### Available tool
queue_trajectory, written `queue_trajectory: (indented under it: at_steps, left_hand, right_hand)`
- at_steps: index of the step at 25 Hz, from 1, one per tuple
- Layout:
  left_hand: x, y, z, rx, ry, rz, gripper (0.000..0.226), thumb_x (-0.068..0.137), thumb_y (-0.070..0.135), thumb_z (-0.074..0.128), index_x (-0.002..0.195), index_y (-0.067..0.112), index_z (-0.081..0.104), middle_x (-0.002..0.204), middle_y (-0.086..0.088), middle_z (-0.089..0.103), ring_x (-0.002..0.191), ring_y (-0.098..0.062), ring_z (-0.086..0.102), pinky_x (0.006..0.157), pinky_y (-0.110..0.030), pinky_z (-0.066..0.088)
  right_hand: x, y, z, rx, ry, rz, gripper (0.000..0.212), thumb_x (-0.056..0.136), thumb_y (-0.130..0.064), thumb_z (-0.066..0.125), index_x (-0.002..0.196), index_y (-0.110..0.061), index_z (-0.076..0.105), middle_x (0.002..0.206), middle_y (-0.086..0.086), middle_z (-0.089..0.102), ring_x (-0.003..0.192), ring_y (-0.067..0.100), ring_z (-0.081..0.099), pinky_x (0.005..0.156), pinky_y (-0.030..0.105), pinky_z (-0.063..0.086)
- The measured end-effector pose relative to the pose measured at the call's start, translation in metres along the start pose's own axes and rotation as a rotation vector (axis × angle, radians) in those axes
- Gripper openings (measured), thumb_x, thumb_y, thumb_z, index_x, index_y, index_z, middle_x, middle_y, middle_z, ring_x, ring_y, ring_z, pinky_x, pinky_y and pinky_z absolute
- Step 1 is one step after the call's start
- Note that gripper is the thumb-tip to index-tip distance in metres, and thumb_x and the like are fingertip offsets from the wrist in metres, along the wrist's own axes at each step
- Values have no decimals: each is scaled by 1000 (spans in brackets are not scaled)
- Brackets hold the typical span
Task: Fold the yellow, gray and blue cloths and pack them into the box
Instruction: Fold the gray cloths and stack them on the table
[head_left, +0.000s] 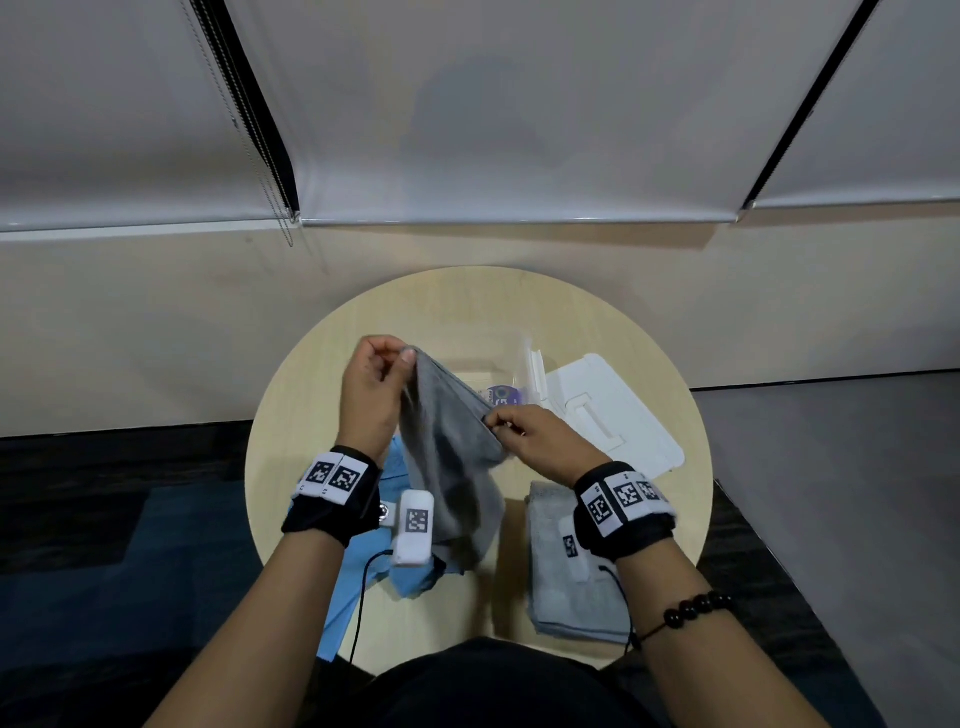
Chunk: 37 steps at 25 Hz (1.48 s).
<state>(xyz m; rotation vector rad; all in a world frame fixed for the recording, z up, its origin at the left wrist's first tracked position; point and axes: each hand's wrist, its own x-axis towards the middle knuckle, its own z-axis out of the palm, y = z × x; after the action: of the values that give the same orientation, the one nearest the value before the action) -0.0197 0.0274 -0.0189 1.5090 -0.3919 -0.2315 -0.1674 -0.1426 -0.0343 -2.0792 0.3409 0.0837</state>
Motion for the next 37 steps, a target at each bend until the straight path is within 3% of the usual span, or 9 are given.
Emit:
queue_trajectory:
  at_steps: [3,7,12,19,22,24,28,32,37]
  left_hand:
    - [18,21,-12,34,79,103,15,95,6,64,95,20,58,90,5,65,84,-8,61,81,-23,48]
    - [18,41,-10,66,162,190,12,96,13,63,96,24,56,87,8,65,82,-4,63,78,-18,48]
    - [17,67,-2,100,170,306,11,97,23,60,102,18,52,86,-4,62,80,-14,60,77,-30,48]
    - [11,57,-3,219,228,209,11,99,19,55,110,21,52,85,6,63,85,-13,63,80,-29,47]
    - [2,45,1,616,254,138,19,96,15,57,114,21,59,102,2,60,106,-23,56,92,-34,36]
    - [-4,44,7,808,128,262,16,94,24,64,109,27,67,113,3,57,116,-22,49,101,-39,30]
    - [-11,56,20,592,-203,346,16,88,45,70,102,38,74,108,15,65,116,-7,51,108,-48,33]
    - [-12,55,24,663,-293,361,25,81,52,74,103,40,73,110,20,65,120,-1,48,109,-36,25]
    - [-12,55,26,686,-284,394,8,86,38,74,91,33,71,103,19,67,114,-4,52,109,-42,28]
  right_hand:
    - [-4,-5,-16,43,70,68,42,104,-51,43,97,-21,71,86,-10,68,80,4,63,76,22,46]
    - [7,-25,-32,199,456,-242,15,100,-23,62,88,-20,53,76,-3,59,74,12,55,68,33,43]
    - [9,-44,-51,735,532,-363,34,90,-3,67,111,-26,53,89,6,77,82,16,70,76,27,55]
    - [8,-43,-49,666,549,-240,11,86,-5,76,89,-12,67,87,10,77,78,18,68,75,36,53]
    - [8,-41,-37,591,501,-190,5,86,-9,77,87,-10,72,83,9,77,77,16,68,74,35,53]
    - [10,-41,-28,511,456,-153,5,85,-11,78,86,-12,73,83,8,77,77,15,69,76,33,55]
    - [11,-42,-18,446,361,-116,6,83,-15,79,84,-19,75,82,5,78,77,15,72,81,38,57]
    - [11,-40,-15,448,337,-116,9,75,-32,80,81,-25,77,82,4,78,79,16,74,80,37,58]
    - [9,-34,-13,452,301,-107,16,75,-33,81,86,-22,77,81,4,78,77,15,73,78,33,57]
